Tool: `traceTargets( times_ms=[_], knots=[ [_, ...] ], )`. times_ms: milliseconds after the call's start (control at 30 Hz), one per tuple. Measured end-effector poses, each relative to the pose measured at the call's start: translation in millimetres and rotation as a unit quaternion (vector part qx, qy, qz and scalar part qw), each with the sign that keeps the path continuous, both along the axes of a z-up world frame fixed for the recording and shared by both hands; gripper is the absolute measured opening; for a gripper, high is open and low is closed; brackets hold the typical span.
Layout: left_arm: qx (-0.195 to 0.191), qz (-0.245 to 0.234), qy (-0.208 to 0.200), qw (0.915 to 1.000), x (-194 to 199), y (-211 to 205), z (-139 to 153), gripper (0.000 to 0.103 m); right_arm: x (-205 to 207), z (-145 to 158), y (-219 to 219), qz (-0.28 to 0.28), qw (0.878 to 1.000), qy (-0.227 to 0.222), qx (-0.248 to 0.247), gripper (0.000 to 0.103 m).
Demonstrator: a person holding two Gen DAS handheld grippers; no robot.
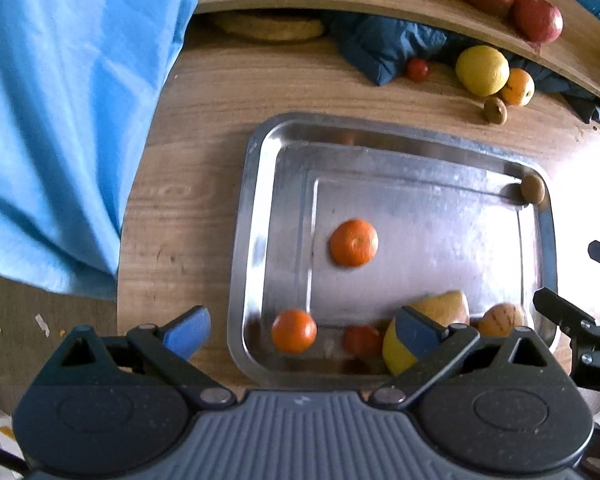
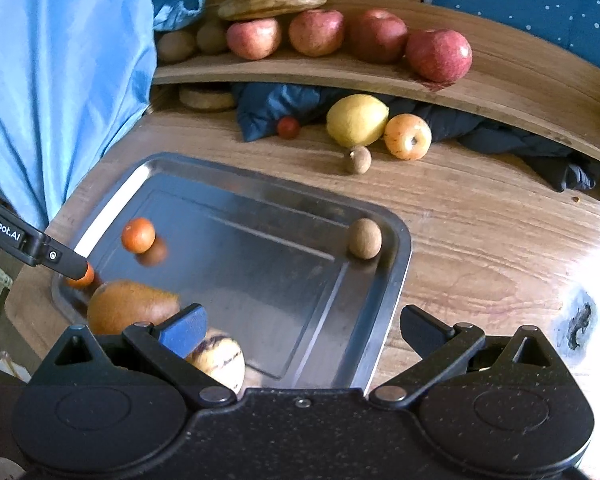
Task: Organize fruits
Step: 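Lift both open tools off the tray and move them back toward the shelf fruit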
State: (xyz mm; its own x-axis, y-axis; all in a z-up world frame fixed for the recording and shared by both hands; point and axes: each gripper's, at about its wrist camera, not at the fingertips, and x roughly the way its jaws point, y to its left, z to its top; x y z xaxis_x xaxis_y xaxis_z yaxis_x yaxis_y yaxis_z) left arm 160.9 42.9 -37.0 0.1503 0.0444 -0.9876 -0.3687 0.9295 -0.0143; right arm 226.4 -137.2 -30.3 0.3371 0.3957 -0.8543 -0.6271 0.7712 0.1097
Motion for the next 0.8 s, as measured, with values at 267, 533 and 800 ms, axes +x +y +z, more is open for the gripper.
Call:
traceTargets(
  times_ms=[267, 533, 800],
  knots=[
    [-0.003, -0.018, -0.006, 0.9998, 22.9, 5.6, -0.7, 0.101, 7.5, -0.7, 9.8, -0.005, 1.000, 0.003, 0.018, 0.102],
    [-0.012, -0.038, -0.007, 0.9992, 46.7, 2.5, -5.9, 0.101, 16.5, -4.6, 13.5, -0.021, 1.000, 0.004, 0.017, 0.102],
    [-0.012, -0.061, -0.012, 0.9980, 74.2, -3.4, -8.6, 0.101, 25.6, -8.6, 13.5, -0.042, 0.999, 0.004, 0.010, 0.102]
  ],
)
